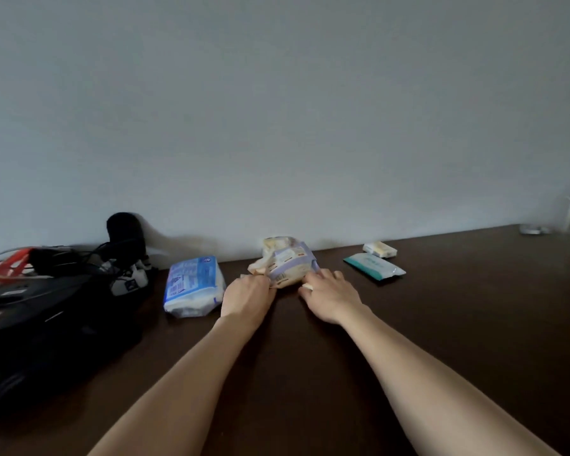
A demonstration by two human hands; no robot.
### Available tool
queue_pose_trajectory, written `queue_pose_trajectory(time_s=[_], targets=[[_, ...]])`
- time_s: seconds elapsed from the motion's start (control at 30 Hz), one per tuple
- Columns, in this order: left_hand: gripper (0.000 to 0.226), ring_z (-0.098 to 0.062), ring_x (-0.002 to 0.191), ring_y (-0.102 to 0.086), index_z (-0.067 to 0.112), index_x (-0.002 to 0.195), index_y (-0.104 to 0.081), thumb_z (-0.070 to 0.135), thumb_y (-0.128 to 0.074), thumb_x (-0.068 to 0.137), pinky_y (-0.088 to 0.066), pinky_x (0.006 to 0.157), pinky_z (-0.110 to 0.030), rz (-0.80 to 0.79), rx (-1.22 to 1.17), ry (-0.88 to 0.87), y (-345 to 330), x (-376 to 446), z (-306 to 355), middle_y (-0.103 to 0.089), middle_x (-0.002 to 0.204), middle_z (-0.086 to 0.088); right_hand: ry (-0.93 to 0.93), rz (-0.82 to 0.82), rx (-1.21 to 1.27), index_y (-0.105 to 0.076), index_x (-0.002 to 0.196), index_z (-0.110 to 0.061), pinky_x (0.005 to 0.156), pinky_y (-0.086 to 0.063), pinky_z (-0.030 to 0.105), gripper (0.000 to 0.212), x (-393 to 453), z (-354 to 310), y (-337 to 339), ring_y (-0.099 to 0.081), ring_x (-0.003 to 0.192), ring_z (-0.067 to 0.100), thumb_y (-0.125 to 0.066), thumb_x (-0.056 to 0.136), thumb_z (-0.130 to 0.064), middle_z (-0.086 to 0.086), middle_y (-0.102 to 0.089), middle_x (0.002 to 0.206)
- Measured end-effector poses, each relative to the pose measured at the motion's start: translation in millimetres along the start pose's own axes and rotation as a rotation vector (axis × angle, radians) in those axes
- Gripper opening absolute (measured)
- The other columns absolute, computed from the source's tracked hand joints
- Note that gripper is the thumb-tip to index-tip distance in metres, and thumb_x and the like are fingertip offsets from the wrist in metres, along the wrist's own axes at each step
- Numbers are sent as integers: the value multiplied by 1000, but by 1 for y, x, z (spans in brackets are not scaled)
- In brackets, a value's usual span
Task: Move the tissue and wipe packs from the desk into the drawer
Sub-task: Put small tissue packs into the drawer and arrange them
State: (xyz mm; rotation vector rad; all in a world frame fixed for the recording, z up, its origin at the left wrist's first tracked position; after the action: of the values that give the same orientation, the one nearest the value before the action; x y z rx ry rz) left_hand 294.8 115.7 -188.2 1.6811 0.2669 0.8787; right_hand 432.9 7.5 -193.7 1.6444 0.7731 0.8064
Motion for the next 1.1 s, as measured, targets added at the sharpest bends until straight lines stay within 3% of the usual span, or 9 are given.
queue_pose_trajectory(time_s=[0.17,0.37,0.53,0.7,0.8,0.9,1.0,1.1], targets=[[32,-31,98,-69,21,112,-74,36,-53,93,-52,79,-36,-5,-20,28,45,-79,-2,-74,105,-10,53,22,44,-51,137,-26,100,-45,47,45,-85,-11,11,-40,136,30,-41,103,-53,8,-47,146],[30,-35,89,-68,15,102,-73,29,-55,81,-41,65,-33,10,-148,121,91,-181,-3,-74,95,-12,53,169,173,-55,125,-33,76,-47,39,39,-176,-29,30,-55,113,21,-50,96,-59,-3,-61,122],[35,-32,85,-67,26,110,-76,27,-58,80,-49,69,-34,92,-316,215,132,-257,-12,-75,90,-7,118,220,230,-55,133,-42,76,-44,37,42,-245,-56,42,-51,119,22,-54,94,-56,-3,-58,129],[26,-25,84,-69,26,105,-78,30,-65,82,-56,72,-33,244,-557,290,163,-326,-27,-77,86,-2,204,291,182,-53,139,-45,81,-47,36,46,-302,-88,40,-48,120,23,-57,94,-55,-4,-54,134],[15,-11,81,-71,27,94,-79,31,-68,85,-56,72,-27,342,-686,278,183,-358,-37,-75,78,8,297,431,94,-58,137,-42,88,-50,37,50,-332,-101,40,-50,116,24,-64,89,-57,-5,-53,132],[12,-1,74,-68,30,88,-77,33,-66,87,-51,67,-15,412,-738,255,199,-388,-42,-69,70,16,347,616,75,-69,126,-34,81,-54,40,55,-363,-113,35,-54,107,26,-77,79,-61,-2,-57,125],[14,-4,72,-68,28,87,-78,31,-64,89,-52,67,-18,412,-817,208,206,-424,-41,-74,74,12,353,780,155,-73,115,-32,70,-54,34,47,-395,-127,17,-54,111,25,-82,75,-54,-2,-56,129],[16,-9,69,-68,25,85,-78,29,-64,90,-52,62,-22,306,-900,135,203,-462,-40,-74,74,9,350,861,226,-70,111,-34,57,-48,27,31,-426,-135,-8,-49,122,27,-77,83,-47,-2,-53,136]])
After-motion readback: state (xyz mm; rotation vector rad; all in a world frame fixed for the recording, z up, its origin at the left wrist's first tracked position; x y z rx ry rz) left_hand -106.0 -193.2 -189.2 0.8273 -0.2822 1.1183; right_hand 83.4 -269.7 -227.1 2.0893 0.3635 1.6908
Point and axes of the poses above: each hand's wrist, its own x-axis towards the middle knuckle, its own y-axis out of the back of the hand, z = x × y, the point moved 2 cm from there along x, towards the middle knuckle
